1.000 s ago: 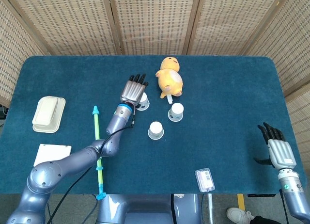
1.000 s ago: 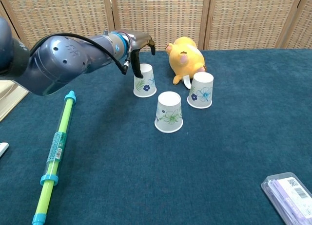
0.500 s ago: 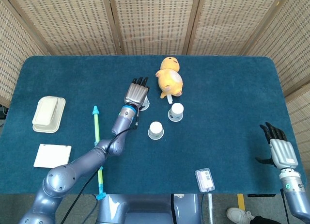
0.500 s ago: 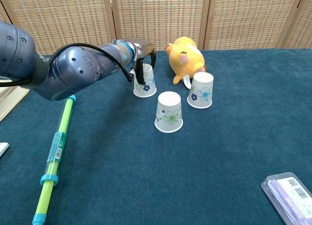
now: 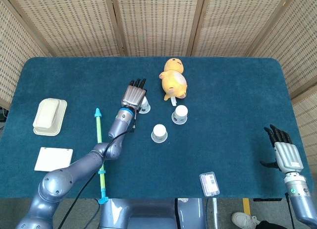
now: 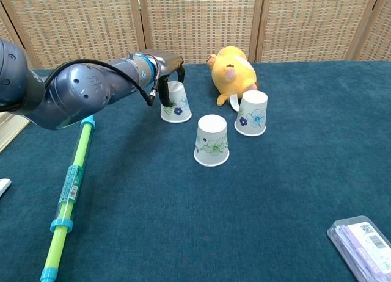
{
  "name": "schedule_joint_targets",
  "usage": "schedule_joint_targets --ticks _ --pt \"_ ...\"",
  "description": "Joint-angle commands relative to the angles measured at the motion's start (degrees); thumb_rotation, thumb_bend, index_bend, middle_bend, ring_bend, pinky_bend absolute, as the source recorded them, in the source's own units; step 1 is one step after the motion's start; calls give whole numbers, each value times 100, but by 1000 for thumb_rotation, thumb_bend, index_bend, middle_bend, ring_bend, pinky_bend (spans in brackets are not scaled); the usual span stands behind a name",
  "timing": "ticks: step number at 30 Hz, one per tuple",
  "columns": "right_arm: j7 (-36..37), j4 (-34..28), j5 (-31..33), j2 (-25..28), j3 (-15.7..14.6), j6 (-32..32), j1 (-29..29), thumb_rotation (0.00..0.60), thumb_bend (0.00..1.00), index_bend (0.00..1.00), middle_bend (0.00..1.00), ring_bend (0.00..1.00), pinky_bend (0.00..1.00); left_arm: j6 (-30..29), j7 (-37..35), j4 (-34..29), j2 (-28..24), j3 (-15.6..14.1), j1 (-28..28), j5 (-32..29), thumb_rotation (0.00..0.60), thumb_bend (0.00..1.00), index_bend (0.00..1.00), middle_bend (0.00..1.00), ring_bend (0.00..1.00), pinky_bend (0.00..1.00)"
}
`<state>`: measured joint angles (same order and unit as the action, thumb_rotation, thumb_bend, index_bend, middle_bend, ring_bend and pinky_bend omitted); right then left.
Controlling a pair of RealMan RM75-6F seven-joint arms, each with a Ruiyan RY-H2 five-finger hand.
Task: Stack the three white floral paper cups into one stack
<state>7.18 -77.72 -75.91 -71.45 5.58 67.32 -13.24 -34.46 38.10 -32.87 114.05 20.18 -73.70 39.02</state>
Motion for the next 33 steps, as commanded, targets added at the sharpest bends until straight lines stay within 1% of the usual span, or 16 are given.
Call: schedule_joint_targets --ticks 1,4,8,11,12,13,14,15,17,22,24,26,30,33 --pt "8 -15 -17 10 2 26 6 600 128 0 0 0 0 -74 -39 -143 -80 -3 70 42 600 296 439 0 0 98" --pt "25 -30 -35 20 2 52 14 600 128 0 0 0 0 -175 -106 -389 -203 16 140 89 600 297 439 0 0 98" --pt "36 -72 -84 43 -9 91 22 600 128 0 0 0 0 -481 -252 -1221 -639 1 358 291 600 296 432 0 0 98" --pt "6 -97 -130 50 -31 127 33 600 128 0 0 0 0 -759 -372 -2187 -1160 11 584 462 600 296 429 0 0 98" --pt "2 -100 -131 51 -35 124 34 600 128 0 0 0 0 -804 -379 -2346 -1247 3 623 494 600 296 428 0 0 98" --pt "-13 -114 -124 53 -43 115 37 600 128 0 0 0 0 -967 -388 -2897 -1556 -29 751 628 600 296 428 0 0 98" --pt "-23 -127 -126 57 -44 120 40 600 128 0 0 0 0 -1043 -378 -3239 -1748 -62 833 686 600 296 428 0 0 98" --pt "-35 -150 -133 65 -44 140 46 600 128 0 0 0 0 -1184 -348 -3881 -2104 -119 976 781 600 297 428 0 0 98" --pt "-51 -181 -149 75 -43 173 54 600 129 0 0 0 0 -1356 -287 -4647 -2520 -192 1122 890 600 296 427 0 0 98" --pt "-97 -236 -177 85 -51 205 57 600 128 0 0 0 0 -1596 -260 -5848 -3122 -314 1301 1149 600 296 425 0 0 98" --pt "-113 -257 -200 89 -59 228 62 600 128 0 0 0 0 -1629 -252 -6219 -3314 -368 1329 1205 600 296 422 0 0 98" --pt "-123 -271 -206 92 -59 241 65 600 128 0 0 0 0 -1659 -208 -6457 -3437 -430 1325 1267 600 296 419 0 0 97" --pt "-97 -293 -213 111 -49 279 79 600 128 0 0 0 0 -1689 -107 -6702 -3523 -541 1285 1307 600 296 415 0 0 96" --pt "-44 -304 -235 134 -42 322 94 600 128 0 0 0 0 -1691 -7 -6681 -3469 -625 1205 1184 600 296 414 0 0 97"
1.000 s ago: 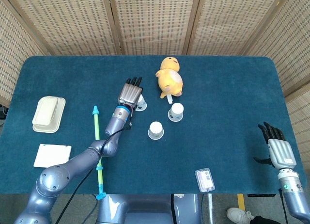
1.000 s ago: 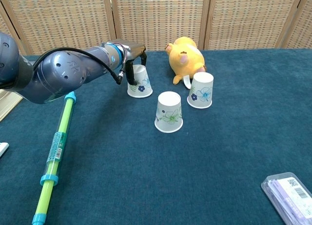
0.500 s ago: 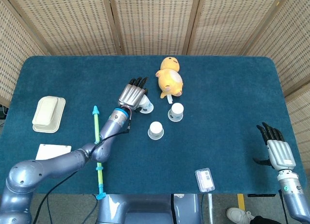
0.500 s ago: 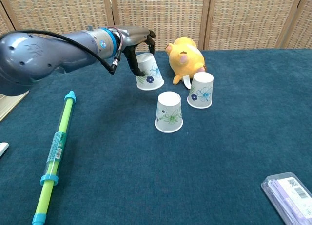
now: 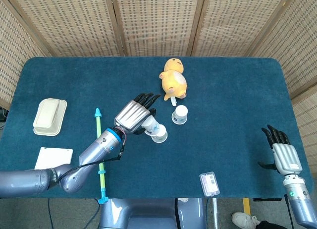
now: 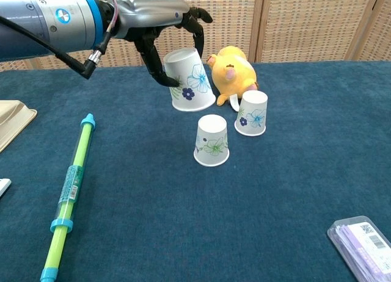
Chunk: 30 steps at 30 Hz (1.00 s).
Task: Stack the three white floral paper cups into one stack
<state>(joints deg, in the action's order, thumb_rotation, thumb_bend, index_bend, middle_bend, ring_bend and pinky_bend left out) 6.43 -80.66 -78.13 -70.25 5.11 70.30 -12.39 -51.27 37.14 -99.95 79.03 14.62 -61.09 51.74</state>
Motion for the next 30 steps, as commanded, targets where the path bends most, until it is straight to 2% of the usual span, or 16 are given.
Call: schedule_joint_targets --ticks 1,9,25,30 --pt "46 -10 -22 20 4 31 12 600 128 0 0 0 0 -16 129 58 58 -90 -85 -137 600 296 414 0 0 97" --pt "91 -13 -49 32 -1 38 12 600 128 0 0 0 0 -90 257 249 252 -168 -227 -340 600 296 406 0 0 91" --pt "107 8 -14 24 8 0 1 600 128 0 0 0 0 10 362 1034 1105 -223 -692 -639 600 296 404 0 0 91" --pt "127 11 -9 23 15 9 6 600 128 0 0 0 0 -46 539 1190 1254 -293 -804 -685 600 294 369 0 0 90"
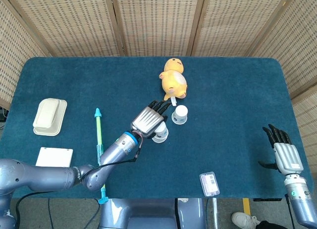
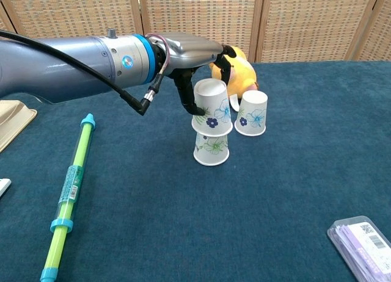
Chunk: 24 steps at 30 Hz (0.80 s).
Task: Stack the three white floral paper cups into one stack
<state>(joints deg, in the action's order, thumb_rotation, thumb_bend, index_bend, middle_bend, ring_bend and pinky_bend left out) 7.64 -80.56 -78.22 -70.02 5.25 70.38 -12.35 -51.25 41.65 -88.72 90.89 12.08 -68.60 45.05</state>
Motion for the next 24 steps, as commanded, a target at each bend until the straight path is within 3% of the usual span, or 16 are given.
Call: schedule_joint_targets --ticks 1,5,11,17,21,24 --pt "12 0 1 1 2 3 2 600 128 0 0 0 0 -57 115 84 84 -50 -69 -30 600 291 340 0 0 87" --pt "27 -1 8 7 9 6 4 600 128 0 0 0 0 -36 200 122 100 -74 -131 -138 600 276 216 0 0 76" --pt "36 -15 -4 16 6 16 9 600 128 0 0 0 0 -25 218 116 118 -138 -155 -250 600 274 218 0 0 76" --pt "22 -17 -6 15 8 29 11 600 128 0 0 0 0 -143 64 12 36 -126 -71 -187 600 273 141 0 0 66" --pt "37 14 24 8 7 -11 7 600 128 0 0 0 0 -548 -315 -498 -254 -95 253 141 600 272 99 0 0 62" --pt "4 50 84 -15 14 -64 -2 600 127 0 0 0 0 -1383 -421 -1143 -612 -343 774 791 600 270 74 0 0 62"
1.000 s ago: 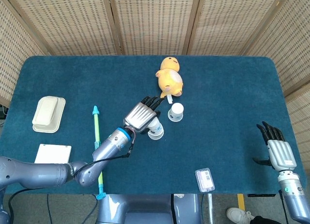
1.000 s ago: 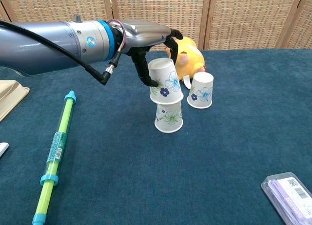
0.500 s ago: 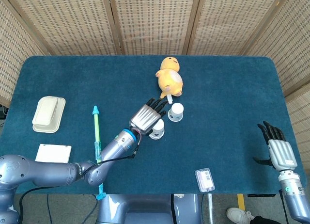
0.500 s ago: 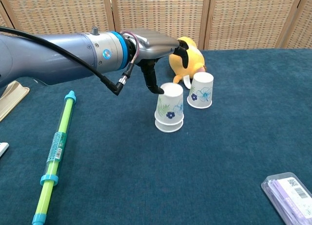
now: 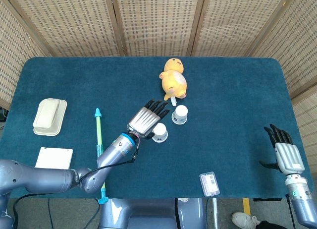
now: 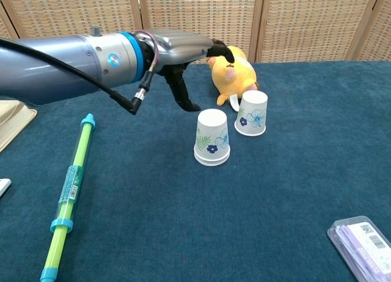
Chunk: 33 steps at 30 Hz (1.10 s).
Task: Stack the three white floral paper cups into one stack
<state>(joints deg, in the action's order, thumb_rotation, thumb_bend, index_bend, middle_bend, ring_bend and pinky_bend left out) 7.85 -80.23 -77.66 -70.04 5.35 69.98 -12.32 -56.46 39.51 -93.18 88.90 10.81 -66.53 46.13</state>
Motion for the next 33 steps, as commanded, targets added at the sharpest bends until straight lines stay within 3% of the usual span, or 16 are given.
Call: schedule_joint_targets --ticks 1,3,7,12,17,24,33 --pt "-26 21 41 -19 5 -36 -7 600 128 3 0 0 0 -1041 -205 -805 -471 -291 682 818 600 269 69 0 0 62" --pt "-52 34 66 -28 7 -61 -13 600 128 14 0 0 0 -1483 -190 -1044 -609 -510 980 1135 600 267 62 0 0 62" --pt "-45 120 71 -118 91 34 -36 600 128 57 0 0 0 -2705 -380 -1499 -932 -1343 1999 2227 600 266 60 0 0 62" --pt "117 216 -31 -208 263 80 -204 600 125 143 0 0 27 -3630 -775 -1393 -1145 -2079 3025 3089 600 265 60 0 0 62" --pt "119 248 -265 -330 500 201 -506 600 148 263 0 0 119 -4080 -1029 -1037 -1240 -2457 3692 3435 600 265 60 0 0 51" --pt "-240 21 -399 -460 826 -291 -1267 600 184 310 4 0 147 -4354 -1649 -436 -1238 -2619 4429 3532 600 265 60 0 0 44" --pt "-1004 138 170 -1098 1158 -1514 -2381 600 220 312 12 0 151 -4164 -2127 -6 -1322 -2447 4758 3713 600 265 60 0 0 44"
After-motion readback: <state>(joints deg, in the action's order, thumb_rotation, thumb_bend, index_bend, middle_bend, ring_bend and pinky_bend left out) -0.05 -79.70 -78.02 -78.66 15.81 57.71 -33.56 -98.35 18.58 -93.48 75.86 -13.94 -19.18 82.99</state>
